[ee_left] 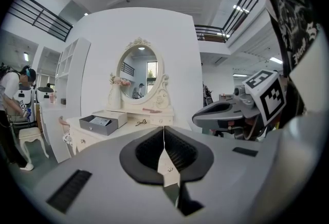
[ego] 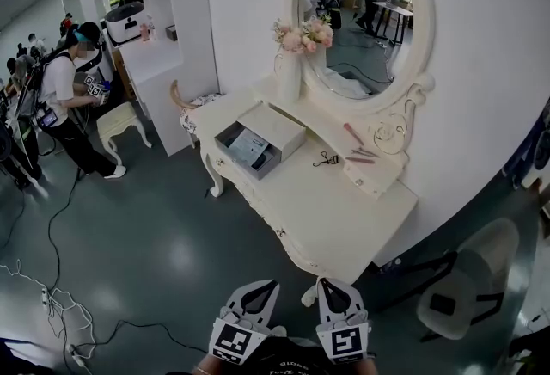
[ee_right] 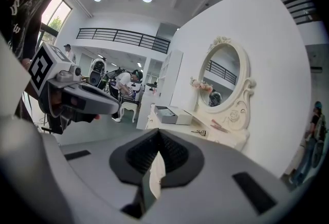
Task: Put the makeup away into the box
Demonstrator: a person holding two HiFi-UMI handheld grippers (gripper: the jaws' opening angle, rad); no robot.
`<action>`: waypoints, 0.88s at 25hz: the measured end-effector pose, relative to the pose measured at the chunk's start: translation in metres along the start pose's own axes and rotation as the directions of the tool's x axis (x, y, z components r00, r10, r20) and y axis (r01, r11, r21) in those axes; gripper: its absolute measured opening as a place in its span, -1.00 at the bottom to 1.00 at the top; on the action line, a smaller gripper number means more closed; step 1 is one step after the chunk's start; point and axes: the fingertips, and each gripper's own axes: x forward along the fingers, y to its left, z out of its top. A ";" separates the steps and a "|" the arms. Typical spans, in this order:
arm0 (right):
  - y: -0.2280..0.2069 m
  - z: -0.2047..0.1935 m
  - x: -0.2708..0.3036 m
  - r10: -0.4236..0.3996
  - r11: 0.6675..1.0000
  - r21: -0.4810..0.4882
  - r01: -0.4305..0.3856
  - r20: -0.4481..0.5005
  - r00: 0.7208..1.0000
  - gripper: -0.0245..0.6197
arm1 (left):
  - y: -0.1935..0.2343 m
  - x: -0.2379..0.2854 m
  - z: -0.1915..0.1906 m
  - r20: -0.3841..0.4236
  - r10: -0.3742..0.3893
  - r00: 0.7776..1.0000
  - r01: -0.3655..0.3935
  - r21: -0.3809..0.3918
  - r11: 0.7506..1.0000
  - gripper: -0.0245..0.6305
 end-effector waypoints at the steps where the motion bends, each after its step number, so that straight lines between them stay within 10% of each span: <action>1: -0.001 -0.003 -0.001 0.000 1.000 0.004 0.000 -0.011 1.000 -0.90 | 0.000 0.000 0.000 0.000 0.000 1.000 0.000 0.000 1.000 -0.87; 22: -0.001 -0.006 0.026 0.041 0.999 0.019 -0.040 -0.047 0.998 -0.90 | 0.021 0.014 -0.006 -0.027 0.009 1.000 -0.010 -0.035 0.999 -0.87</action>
